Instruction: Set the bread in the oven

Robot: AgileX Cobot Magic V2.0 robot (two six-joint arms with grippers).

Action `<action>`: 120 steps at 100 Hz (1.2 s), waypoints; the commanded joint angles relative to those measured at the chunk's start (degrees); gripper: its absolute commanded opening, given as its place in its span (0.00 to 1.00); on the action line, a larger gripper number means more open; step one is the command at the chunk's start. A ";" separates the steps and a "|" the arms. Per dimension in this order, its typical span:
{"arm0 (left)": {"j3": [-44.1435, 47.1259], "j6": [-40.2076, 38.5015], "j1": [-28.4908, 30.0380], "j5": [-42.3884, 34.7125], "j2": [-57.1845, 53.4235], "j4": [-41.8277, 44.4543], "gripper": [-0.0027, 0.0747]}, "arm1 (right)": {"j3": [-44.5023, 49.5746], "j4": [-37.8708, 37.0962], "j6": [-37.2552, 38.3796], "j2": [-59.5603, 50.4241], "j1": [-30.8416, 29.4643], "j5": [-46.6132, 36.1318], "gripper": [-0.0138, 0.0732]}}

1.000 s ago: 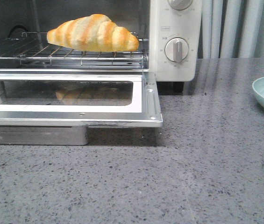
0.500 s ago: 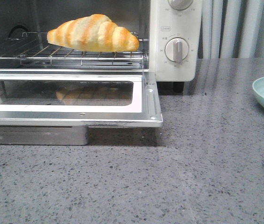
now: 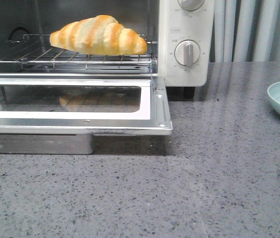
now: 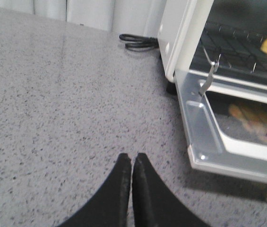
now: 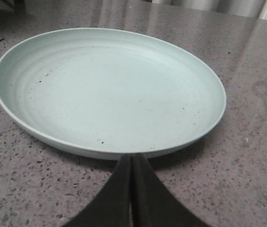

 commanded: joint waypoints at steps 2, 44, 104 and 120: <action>1.44 3.31 0.24 -2.33 -1.71 -1.00 0.01 | 0.69 0.79 -0.41 -1.22 -0.34 -1.43 0.09; 1.44 12.24 0.24 0.55 -1.71 -1.97 0.01 | 0.69 0.79 -0.41 -1.22 -0.34 -1.43 0.09; 1.44 12.24 0.24 0.10 -1.71 -2.02 0.01 | 0.69 0.79 -0.41 -1.22 -0.34 -1.43 0.09; 1.44 12.24 0.24 0.10 -1.71 -2.02 0.01 | 0.69 0.79 -0.41 -1.22 -0.34 -1.43 0.09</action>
